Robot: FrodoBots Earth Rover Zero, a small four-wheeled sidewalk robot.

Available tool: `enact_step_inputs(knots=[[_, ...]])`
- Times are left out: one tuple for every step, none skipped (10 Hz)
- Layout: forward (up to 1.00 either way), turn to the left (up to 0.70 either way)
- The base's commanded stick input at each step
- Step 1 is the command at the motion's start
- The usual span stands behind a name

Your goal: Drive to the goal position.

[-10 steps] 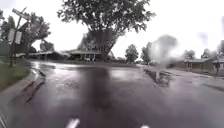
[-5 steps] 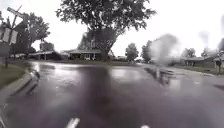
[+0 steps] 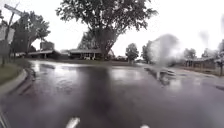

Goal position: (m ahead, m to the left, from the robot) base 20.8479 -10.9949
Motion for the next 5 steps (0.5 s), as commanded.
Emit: enact_step_inputs(knots=[[0.5, 0.0], [0.5, 0.0], [0.5, 0.0], [0.5, 0.0], [0.5, 0.0]])
